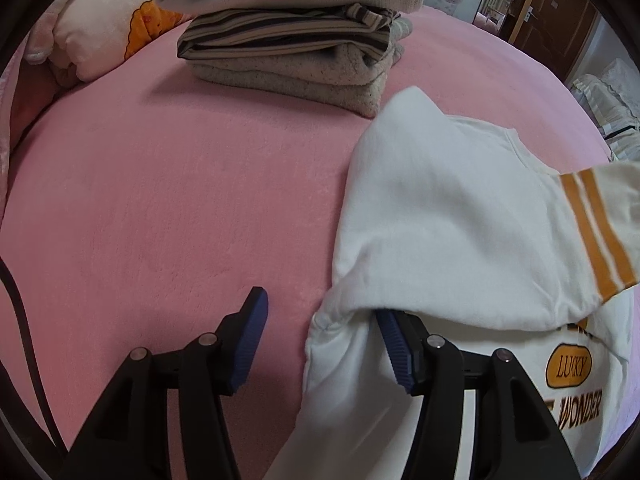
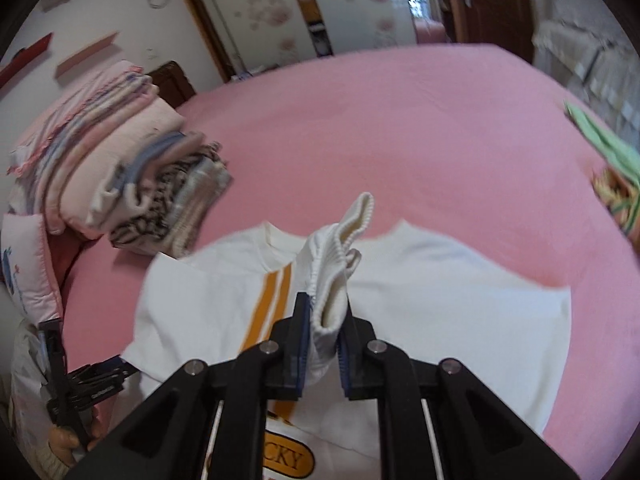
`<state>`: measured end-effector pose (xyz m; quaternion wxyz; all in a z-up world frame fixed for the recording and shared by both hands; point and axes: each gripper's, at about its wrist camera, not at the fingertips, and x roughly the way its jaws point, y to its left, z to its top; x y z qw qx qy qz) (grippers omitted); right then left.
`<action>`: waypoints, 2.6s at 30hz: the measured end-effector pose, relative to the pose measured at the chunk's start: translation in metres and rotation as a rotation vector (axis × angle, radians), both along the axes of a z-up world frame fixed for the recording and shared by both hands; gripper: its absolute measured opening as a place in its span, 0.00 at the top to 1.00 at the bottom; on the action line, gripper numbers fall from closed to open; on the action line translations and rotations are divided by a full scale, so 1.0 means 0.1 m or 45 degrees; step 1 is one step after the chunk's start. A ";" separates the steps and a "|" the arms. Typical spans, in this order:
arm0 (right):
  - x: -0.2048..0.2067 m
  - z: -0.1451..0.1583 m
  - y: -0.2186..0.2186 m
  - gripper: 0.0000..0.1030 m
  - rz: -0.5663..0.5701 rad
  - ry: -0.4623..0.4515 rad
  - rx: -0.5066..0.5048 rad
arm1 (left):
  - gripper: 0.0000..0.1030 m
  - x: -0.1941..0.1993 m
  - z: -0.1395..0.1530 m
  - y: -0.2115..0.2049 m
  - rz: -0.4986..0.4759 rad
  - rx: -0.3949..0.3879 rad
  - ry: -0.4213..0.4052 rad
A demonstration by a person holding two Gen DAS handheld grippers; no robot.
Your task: Fold small clothes
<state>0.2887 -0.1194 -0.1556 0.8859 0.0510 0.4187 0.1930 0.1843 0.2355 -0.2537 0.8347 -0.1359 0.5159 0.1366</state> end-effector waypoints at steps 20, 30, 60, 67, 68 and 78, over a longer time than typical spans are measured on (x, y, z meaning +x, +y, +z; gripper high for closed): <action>-0.14 -0.85 -0.61 0.89 -0.170 0.168 -0.211 | 0.79 -0.03 -0.13 -0.26 0.096 0.174 0.027; -0.17 -1.00 -0.77 0.74 -0.182 0.255 -0.147 | 0.42 -0.13 0.03 -0.19 -0.066 0.157 0.128; -0.27 -0.96 -0.63 0.68 -0.134 0.232 -0.245 | 0.75 1.95 0.48 -0.26 -0.182 -0.124 0.231; -0.28 -1.00 -0.66 0.68 -0.139 0.239 -0.217 | 0.70 2.19 0.15 -0.47 -0.323 0.129 0.499; -0.27 -1.00 -0.66 0.68 -0.139 0.239 -0.216 | 0.66 2.20 0.15 -0.49 -0.343 0.194 0.523; -0.29 -1.03 -0.71 0.66 -0.149 0.230 -0.175 | 0.61 2.13 0.22 -0.83 -0.592 0.998 0.457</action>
